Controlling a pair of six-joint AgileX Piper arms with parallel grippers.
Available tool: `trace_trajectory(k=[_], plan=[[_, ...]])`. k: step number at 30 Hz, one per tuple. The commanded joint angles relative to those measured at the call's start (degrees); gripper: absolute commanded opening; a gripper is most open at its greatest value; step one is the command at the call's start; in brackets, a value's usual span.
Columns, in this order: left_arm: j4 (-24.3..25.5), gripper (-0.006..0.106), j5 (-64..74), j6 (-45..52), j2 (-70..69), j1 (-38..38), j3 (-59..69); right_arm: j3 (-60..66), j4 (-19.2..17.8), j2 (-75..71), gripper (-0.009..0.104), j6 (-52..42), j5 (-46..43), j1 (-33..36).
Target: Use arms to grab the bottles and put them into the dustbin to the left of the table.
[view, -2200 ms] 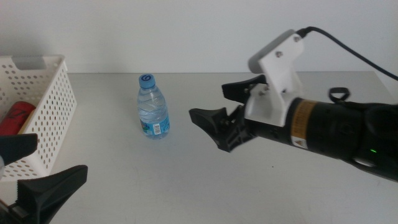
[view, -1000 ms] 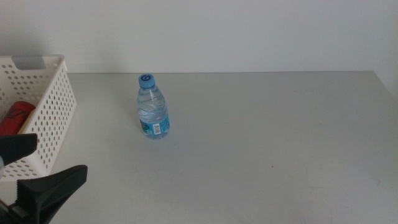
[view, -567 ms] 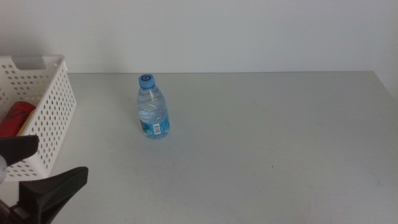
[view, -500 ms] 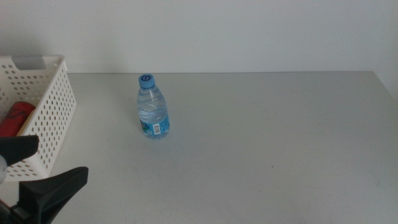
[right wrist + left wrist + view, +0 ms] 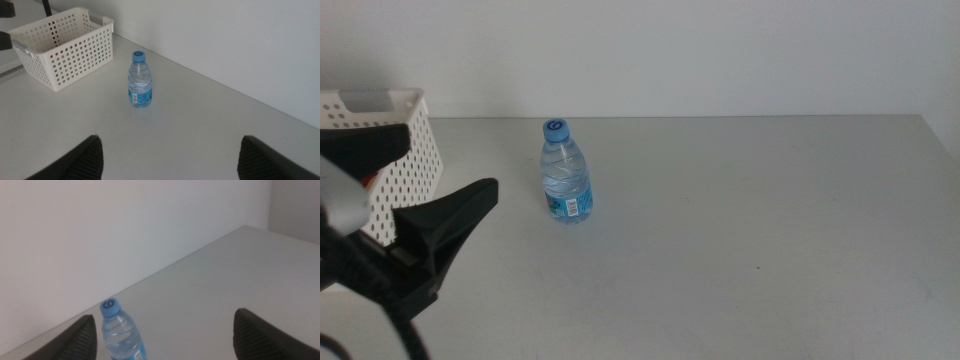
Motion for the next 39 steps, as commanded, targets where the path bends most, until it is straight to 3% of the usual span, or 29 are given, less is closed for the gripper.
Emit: trace_trajectory(k=[1,15,21,31,39], plan=[[0.4,0.093,-8.63,-1.63,3.59,0.1,-1.66,-1.88,-1.35,0.44,0.075,-0.29,-3.76,-0.09],[0.02,0.092,-18.21,-5.69,19.12,1.95,-1.46,-1.88,-1.35,0.44,0.075,-0.29,-3.76,-0.09],[-2.67,0.092,-31.09,-5.79,22.08,3.51,6.47,-1.88,-1.35,0.44,0.075,-0.29,-3.76,-0.09],[-16.28,0.092,-57.5,-0.11,31.53,3.51,18.28,-1.88,-1.35,0.44,0.075,-0.29,-3.76,-0.09],[-29.48,0.092,-60.22,11.18,38.66,3.51,14.6,-1.88,-1.35,0.44,0.075,-0.29,-3.76,-0.09]])
